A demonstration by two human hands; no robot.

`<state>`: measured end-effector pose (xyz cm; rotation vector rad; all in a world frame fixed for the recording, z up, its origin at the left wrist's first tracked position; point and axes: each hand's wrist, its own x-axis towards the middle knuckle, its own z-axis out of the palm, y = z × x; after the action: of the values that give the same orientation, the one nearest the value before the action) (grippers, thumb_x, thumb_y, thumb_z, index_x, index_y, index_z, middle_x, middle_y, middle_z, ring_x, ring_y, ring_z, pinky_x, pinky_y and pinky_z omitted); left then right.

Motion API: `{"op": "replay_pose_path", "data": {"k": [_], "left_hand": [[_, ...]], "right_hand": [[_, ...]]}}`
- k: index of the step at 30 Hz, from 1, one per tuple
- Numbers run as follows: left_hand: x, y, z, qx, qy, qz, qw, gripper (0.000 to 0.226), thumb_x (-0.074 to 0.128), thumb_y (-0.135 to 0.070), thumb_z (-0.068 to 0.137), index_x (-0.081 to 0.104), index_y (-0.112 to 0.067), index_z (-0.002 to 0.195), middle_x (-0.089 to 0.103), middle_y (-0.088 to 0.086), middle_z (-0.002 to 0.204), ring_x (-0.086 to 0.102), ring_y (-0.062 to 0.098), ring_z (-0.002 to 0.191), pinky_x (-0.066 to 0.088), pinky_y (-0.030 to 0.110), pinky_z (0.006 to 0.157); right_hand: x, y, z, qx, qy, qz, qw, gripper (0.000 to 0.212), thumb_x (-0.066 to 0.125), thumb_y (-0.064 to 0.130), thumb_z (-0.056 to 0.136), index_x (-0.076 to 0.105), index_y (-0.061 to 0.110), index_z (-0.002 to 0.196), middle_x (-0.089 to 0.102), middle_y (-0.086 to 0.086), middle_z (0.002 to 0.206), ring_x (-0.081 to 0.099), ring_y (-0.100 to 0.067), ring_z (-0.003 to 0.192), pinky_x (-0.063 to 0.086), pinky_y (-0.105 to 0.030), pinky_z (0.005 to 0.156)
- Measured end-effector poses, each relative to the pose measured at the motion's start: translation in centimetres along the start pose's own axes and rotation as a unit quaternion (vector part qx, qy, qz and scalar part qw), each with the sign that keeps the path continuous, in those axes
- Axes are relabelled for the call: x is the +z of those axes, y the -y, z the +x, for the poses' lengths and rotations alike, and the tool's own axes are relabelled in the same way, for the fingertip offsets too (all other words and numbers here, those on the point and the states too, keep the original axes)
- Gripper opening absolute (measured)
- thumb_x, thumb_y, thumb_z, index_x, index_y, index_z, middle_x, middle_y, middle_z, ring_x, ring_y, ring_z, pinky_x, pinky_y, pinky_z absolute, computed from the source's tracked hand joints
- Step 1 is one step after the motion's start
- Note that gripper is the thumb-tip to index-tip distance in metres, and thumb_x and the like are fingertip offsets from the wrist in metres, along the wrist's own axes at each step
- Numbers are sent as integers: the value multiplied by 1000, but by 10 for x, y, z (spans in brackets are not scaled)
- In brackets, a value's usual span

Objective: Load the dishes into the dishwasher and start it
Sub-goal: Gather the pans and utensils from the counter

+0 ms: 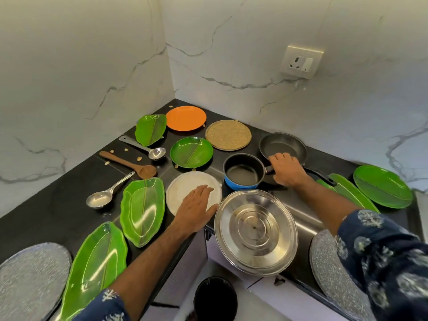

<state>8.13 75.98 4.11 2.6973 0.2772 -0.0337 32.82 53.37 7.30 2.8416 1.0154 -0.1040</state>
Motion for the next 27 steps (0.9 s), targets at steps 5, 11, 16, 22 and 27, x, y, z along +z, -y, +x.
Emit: {"op": "replay_pose_path", "data": {"k": [5, 11, 16, 22, 27], "left_hand": [[8, 0, 21, 3, 22, -47, 999, 56, 51, -40, 101, 36, -16, 150, 39, 4, 153, 40, 24, 136, 35, 40, 113], [12, 10, 32, -6, 69, -145, 987, 55, 53, -39, 101, 34, -22, 150, 37, 1, 154, 37, 18, 140, 33, 37, 117], [11, 18, 36, 5, 60, -162, 985, 51, 55, -35, 101, 38, -22, 148, 40, 0, 151, 38, 17, 139, 31, 34, 116], [1, 19, 53, 3, 56, -208, 976, 51, 56, -34, 101, 39, -19, 148, 41, 0, 151, 39, 16, 138, 31, 32, 115], [-19, -1, 79, -34, 37, -381, 923, 67, 57, -47, 98, 29, -22, 153, 36, -1, 154, 39, 18, 140, 35, 39, 114]], "right_hand": [[18, -6, 17, 5, 28, -49, 998, 39, 58, 20, 86, 50, 20, 123, 54, -6, 126, 50, -29, 117, 41, -44, 99], [31, -6, 22, 15, 35, -24, 999, 44, 61, 16, 88, 48, 17, 130, 50, -10, 124, 52, -31, 114, 42, -43, 98], [33, -10, 23, 19, 33, -3, 999, 40, 63, 23, 92, 47, 15, 128, 47, -10, 124, 49, -30, 112, 42, -44, 94], [16, -14, 24, 77, -12, 41, 996, 28, 55, 28, 98, 47, 13, 120, 44, -10, 121, 49, -31, 112, 37, -47, 93], [-13, -11, -8, 96, -104, 132, 981, 28, 57, 31, 97, 49, 18, 121, 47, -5, 117, 48, -26, 107, 38, -47, 91]]}}
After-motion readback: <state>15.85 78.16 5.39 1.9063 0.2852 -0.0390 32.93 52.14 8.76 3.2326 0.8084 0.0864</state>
